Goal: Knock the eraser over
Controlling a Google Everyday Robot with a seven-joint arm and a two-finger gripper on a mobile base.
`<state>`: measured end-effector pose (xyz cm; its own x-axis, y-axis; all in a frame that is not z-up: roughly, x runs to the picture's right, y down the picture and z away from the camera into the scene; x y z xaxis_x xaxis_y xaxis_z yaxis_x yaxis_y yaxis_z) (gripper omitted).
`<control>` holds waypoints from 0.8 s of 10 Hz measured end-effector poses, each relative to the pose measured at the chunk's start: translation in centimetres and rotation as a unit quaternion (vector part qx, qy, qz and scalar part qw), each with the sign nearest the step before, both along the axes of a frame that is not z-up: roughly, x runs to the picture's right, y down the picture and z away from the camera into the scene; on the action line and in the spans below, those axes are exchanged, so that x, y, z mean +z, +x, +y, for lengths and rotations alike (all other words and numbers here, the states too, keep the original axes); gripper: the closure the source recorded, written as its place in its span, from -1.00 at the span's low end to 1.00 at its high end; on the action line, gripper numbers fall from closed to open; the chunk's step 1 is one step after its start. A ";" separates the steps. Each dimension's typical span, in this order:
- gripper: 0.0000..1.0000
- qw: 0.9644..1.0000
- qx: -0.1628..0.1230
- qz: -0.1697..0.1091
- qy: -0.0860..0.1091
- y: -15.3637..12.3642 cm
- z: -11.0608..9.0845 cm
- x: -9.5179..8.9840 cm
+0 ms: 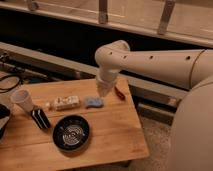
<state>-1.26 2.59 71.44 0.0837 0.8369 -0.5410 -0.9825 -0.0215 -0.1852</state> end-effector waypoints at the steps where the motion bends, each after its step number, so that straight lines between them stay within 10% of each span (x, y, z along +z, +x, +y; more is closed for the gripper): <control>1: 1.00 1.000 -0.003 -0.001 0.001 0.2 0.2 0.1; 8: 1.00 1.000 -0.028 -0.011 0.004 -3.2 0.7 1.8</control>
